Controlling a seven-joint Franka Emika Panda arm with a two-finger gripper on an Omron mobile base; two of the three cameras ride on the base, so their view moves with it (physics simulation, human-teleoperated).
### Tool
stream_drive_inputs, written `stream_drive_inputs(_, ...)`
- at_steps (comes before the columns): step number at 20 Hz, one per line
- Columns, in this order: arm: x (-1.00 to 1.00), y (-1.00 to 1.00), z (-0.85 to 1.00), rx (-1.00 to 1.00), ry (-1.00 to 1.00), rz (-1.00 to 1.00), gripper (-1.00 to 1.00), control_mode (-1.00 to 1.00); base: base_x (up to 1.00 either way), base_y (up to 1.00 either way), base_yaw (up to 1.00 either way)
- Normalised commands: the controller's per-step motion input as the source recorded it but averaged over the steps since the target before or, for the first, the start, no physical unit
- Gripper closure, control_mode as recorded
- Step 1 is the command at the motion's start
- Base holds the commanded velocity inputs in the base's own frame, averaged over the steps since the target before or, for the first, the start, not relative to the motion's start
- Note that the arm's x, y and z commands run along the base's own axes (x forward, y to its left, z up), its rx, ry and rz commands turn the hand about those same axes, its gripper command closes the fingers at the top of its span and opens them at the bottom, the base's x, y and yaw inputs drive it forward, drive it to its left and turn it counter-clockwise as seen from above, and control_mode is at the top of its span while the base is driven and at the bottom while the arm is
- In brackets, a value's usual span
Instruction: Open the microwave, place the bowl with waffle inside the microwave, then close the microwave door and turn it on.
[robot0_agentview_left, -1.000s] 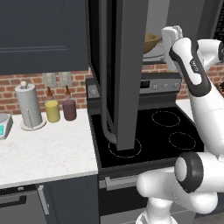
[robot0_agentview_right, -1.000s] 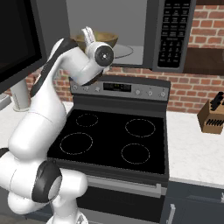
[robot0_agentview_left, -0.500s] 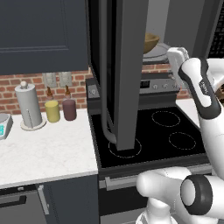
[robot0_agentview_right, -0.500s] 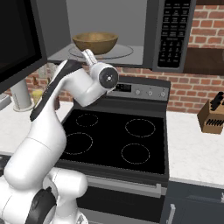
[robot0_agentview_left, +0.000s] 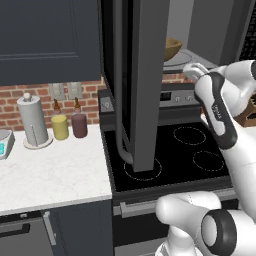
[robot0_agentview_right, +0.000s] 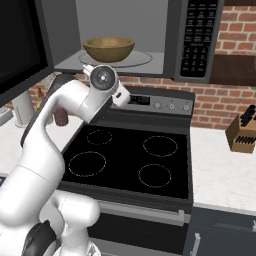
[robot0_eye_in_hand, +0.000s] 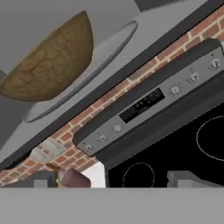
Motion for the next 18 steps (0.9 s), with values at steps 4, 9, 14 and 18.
stream_drive_inputs(4,0.19,0.03,-0.39,-0.51,0.14,0.00,-1.00,-1.00,0.00,0.00,0.00)
stream_drive_inputs(9,0.22,-0.16,-0.61,-0.44,0.10,0.00,-1.00,-1.00,0.00,0.00,0.00)
stream_drive_inputs(14,0.16,-0.20,-0.63,-0.41,0.07,0.00,-1.00,-1.00,0.00,0.00,0.00)
stream_drive_inputs(18,0.02,-0.09,-0.39,-0.41,0.02,-0.02,-1.00,-1.00,0.00,0.00,0.00)
